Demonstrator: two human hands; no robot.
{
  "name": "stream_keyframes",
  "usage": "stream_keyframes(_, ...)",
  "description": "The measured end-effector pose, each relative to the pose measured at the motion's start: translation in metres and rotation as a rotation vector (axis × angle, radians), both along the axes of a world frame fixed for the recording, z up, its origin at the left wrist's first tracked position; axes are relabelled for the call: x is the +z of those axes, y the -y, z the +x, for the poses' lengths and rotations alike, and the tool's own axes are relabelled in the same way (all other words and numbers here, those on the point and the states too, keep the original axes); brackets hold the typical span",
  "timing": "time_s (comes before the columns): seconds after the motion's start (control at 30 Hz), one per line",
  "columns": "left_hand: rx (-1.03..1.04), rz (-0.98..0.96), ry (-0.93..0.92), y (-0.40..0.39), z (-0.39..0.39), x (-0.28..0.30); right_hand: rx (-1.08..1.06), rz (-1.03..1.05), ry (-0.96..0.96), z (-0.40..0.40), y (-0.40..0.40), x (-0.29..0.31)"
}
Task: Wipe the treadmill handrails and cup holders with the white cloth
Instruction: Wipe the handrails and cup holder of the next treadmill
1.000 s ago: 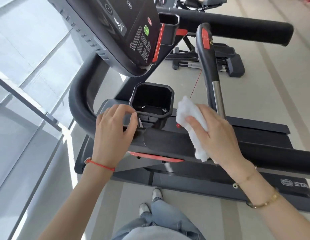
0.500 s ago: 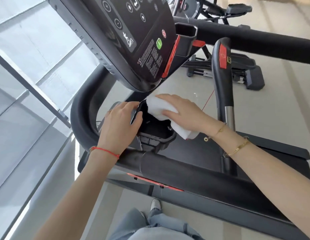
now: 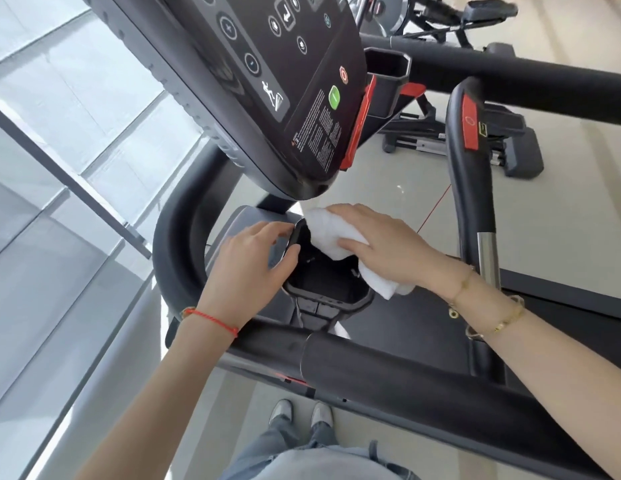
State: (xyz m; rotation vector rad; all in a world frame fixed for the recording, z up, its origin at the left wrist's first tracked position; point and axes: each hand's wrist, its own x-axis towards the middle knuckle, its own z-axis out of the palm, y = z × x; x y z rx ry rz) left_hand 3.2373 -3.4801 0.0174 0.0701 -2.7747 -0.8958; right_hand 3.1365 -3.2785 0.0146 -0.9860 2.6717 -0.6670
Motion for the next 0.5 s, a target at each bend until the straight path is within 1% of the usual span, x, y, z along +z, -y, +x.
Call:
stream_keyframes(0.1, -0.028, -0.005, 0.002, 0.004, -0.003, 0.000, -0.029, -0.010, 0.043, 0.003, -0.013, 0.000)
stream_keyframes(0.3, -0.060, -0.024, -0.003, 0.006, -0.007, -0.005, -0.017, 0.052, 0.024, -0.004, 0.031, 0.010)
stream_keyframes(0.4, -0.084, -0.005, 0.000, 0.009, -0.008, -0.008, -0.114, -0.020, 0.057, 0.008, 0.015, 0.008)
stream_keyframes(0.5, -0.098, 0.011, -0.010, 0.010, -0.009, -0.010, -0.273, -0.169, 0.170, 0.038, -0.002, 0.001)
